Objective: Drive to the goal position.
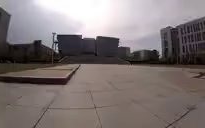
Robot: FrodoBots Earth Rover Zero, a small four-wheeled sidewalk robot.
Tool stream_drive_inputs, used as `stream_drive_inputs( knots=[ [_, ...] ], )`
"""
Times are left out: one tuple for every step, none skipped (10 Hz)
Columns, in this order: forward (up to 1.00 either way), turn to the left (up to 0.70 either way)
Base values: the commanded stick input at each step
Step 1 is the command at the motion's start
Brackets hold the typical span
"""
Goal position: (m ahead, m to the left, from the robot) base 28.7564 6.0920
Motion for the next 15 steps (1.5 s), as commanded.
stream_drive_inputs(
  knots=[
    [1.0, 0.27],
    [1.0, 0.27],
    [1.0, 0.23],
    [1.0, 0.0],
    [1.0, 0.0],
    [1.0, 0.0],
    [1.0, 0.0],
    [1.0, 0.0],
    [1.0, 0.0],
    [1.0, 0.0],
    [1.0, 0.13],
    [1.0, 0.24],
    [1.0, 0.05],
    [1.0, 0.0],
    [1.0, 0.0]
  ],
)
